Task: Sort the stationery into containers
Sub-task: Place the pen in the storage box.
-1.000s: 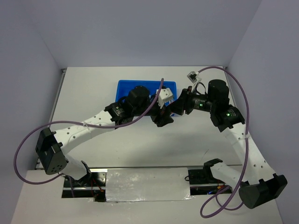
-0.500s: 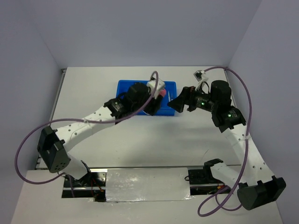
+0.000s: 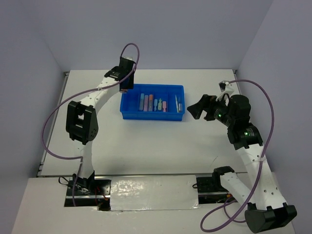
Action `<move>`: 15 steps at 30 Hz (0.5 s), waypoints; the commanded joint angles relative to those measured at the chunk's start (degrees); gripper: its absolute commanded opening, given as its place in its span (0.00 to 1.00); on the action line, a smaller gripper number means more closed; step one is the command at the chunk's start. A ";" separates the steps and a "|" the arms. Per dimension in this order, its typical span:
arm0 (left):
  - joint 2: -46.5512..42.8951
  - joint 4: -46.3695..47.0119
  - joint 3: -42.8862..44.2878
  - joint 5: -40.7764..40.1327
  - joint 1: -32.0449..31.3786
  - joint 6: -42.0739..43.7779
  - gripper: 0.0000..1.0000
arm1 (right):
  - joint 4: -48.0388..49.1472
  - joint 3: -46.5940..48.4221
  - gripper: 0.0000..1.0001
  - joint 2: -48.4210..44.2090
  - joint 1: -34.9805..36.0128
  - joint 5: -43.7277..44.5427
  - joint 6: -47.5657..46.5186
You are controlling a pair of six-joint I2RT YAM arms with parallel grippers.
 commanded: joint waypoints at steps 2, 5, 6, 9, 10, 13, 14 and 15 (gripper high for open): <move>-1.96 -0.74 2.24 1.47 0.10 -2.27 0.15 | 0.57 -1.46 1.00 -0.17 -0.05 -1.81 -0.96; -2.75 -1.35 0.22 3.48 0.10 -4.28 0.18 | 0.92 -1.63 1.00 0.71 -0.05 -2.52 -0.79; -2.93 -1.79 -0.22 4.27 0.10 -4.90 0.18 | 1.18 -1.81 1.00 0.89 -0.05 -3.22 -0.61; -3.81 0.21 -3.99 6.30 0.02 -6.48 0.22 | 1.98 -2.51 1.00 0.72 -0.05 -4.62 0.18; -3.90 0.58 -5.22 7.09 0.01 -6.84 0.23 | 1.98 -2.77 1.00 0.63 -0.05 -4.89 0.18; -3.55 0.32 -5.50 8.24 0.01 -7.63 0.26 | 1.10 -3.21 1.00 0.28 0.03 -4.90 -0.34; -3.37 0.32 -5.50 8.41 0.01 -7.72 0.26 | 0.84 -3.21 1.00 0.19 0.03 -4.72 -0.52; -3.28 0.40 -5.59 8.50 0.01 -7.72 0.30 | 0.49 -3.13 1.00 -0.07 0.03 -4.54 -0.70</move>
